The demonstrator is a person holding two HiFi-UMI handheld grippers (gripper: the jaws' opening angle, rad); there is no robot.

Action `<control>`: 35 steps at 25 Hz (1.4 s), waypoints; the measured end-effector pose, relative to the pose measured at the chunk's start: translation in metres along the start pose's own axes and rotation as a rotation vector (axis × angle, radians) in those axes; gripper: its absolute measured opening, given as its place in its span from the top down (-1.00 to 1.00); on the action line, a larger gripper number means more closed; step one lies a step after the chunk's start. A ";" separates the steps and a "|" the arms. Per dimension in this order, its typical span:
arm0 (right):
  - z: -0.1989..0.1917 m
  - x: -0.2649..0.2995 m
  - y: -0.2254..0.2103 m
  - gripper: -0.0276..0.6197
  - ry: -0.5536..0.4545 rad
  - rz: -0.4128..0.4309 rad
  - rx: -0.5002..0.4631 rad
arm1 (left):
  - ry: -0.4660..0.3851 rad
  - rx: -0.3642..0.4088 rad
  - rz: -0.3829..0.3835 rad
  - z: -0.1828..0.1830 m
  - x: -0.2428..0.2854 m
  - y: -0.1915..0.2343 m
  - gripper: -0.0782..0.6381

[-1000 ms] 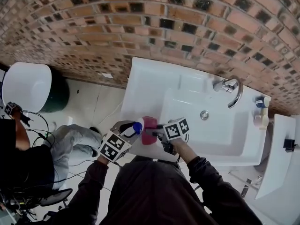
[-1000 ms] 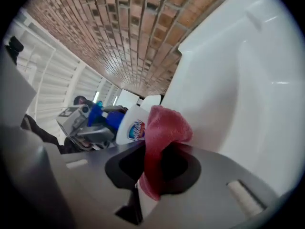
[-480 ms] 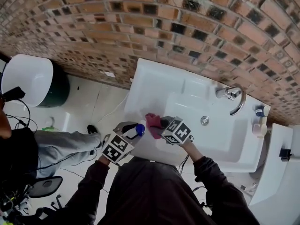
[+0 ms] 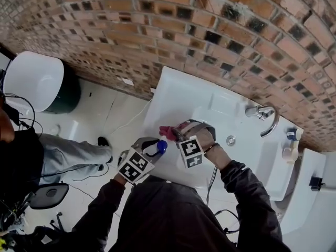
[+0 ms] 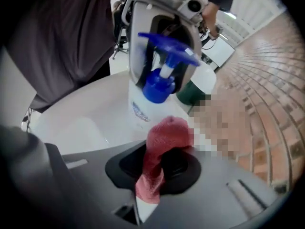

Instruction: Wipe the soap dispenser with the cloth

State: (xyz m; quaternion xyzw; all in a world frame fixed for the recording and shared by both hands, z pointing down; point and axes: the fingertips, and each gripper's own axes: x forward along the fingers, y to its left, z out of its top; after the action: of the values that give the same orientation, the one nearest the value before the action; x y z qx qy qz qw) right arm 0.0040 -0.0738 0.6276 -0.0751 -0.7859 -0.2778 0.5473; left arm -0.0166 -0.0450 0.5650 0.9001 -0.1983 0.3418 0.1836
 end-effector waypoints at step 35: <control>0.052 -0.156 0.022 0.73 -0.580 -0.276 1.077 | -0.196 -0.130 0.175 0.007 -0.052 -0.021 0.28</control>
State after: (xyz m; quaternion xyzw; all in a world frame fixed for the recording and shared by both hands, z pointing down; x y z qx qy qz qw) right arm 0.0319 0.0006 0.4821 0.2410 -0.9347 0.1209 0.2318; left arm -0.0384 -0.0181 0.5205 0.8946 -0.3146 0.2534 0.1910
